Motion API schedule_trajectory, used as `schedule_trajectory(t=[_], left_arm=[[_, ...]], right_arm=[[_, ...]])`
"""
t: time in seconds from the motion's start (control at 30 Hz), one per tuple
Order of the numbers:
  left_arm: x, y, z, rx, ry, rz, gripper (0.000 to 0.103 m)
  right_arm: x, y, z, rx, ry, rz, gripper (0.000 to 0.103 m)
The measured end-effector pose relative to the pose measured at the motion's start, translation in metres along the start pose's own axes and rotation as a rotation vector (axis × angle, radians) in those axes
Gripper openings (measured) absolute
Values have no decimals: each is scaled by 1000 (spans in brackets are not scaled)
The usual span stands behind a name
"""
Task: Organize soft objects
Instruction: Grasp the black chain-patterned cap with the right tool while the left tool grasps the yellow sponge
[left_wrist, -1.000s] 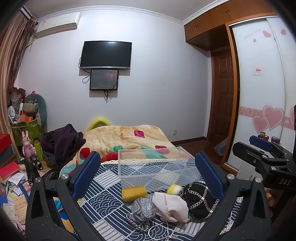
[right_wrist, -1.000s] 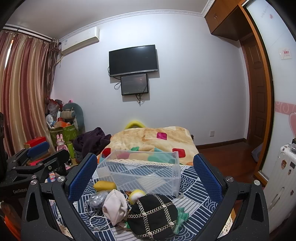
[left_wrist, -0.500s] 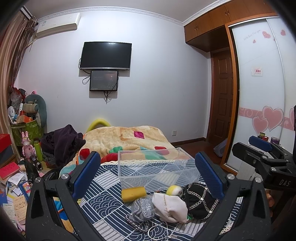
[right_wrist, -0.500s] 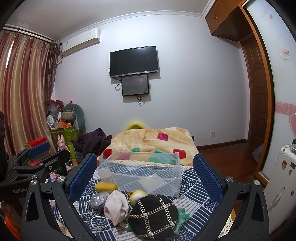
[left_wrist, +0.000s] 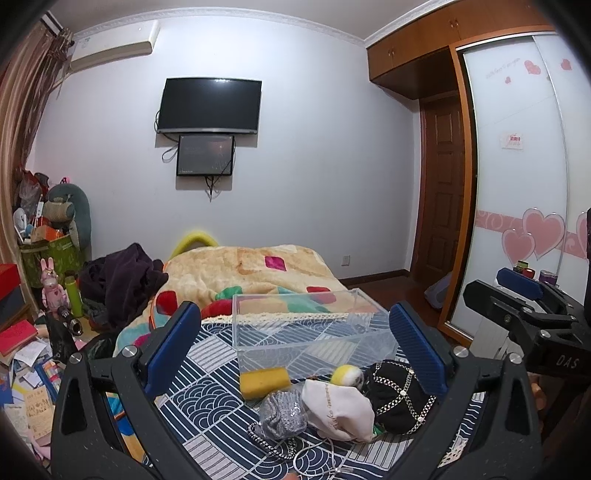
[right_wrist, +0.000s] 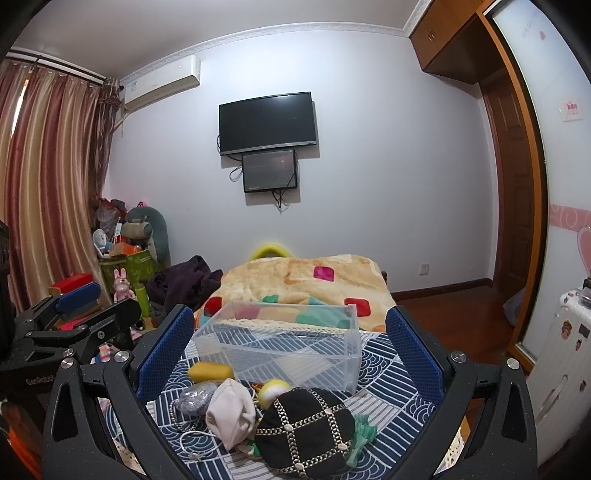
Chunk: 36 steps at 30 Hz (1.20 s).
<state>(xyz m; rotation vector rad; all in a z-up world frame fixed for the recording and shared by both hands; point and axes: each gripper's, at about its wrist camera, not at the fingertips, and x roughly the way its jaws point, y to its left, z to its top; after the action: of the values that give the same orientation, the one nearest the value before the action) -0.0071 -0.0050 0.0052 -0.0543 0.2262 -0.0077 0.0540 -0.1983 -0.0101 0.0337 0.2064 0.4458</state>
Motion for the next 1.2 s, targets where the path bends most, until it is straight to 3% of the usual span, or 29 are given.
schedule_trajectory(t=[0.33,0.5,0.7,0.93,1.13,1.2], left_arm=[[47,18,-39,-41,197,-6,103],[70,29,-58,-70,270,34,99],[109,47,-72,-141,379,42,85],[144,50,-86,-147,457,69,82],[156,52,-95,-158,497,46,66],[153,52,-97,-162,492,34,55]], right_arm=[[39,-27,-28,92,163,9,103],[56,-33,-51,116,270,22,101],[75,-33,-73,103,387,29,86],[89,-38,-88,116,473,36,66],[92,-39,-95,105,509,36,49],[90,-40,-94,110,505,39,41]])
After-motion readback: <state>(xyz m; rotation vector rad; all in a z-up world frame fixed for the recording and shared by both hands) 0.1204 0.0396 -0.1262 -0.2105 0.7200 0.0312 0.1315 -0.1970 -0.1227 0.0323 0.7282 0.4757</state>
